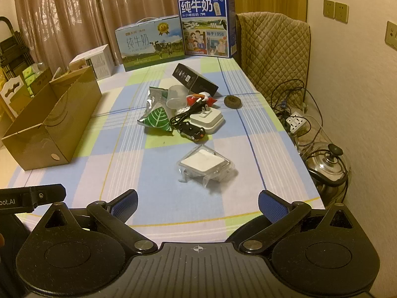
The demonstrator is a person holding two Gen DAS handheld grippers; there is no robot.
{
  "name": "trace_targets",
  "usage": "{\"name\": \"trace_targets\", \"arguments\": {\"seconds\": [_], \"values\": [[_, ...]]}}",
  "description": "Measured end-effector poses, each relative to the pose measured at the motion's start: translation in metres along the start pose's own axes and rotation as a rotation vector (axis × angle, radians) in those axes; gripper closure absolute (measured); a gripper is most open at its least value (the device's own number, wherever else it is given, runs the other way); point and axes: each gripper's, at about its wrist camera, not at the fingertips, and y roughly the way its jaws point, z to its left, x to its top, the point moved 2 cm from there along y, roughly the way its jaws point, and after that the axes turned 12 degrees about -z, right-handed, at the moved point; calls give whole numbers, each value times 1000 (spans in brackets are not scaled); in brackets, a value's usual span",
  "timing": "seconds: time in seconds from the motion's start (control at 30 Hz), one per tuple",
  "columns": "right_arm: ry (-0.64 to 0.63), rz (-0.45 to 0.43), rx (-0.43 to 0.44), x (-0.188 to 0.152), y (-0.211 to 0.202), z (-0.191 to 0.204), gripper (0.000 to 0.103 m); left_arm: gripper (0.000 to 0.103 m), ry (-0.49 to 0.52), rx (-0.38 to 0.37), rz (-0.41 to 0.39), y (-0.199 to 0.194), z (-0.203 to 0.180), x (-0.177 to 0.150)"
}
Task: Organize objects
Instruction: 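Reach the right gripper toward the clear plastic packet with white card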
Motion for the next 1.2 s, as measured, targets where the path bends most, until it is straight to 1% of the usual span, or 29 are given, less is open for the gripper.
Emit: {"name": "trace_targets", "arguments": {"seconds": [0.73, 0.93, 1.2], "values": [[-8, 11, 8, -3, 7, -3, 2, 1, -17, 0, -4, 4, 8, -1], [-26, -4, 28, 4, 21, -8, 2, 1, -28, 1, -2, 15, 13, 7], [-114, -5, 86, 20, 56, -14, 2, 1, -22, 1, -2, 45, 13, 21]]}}
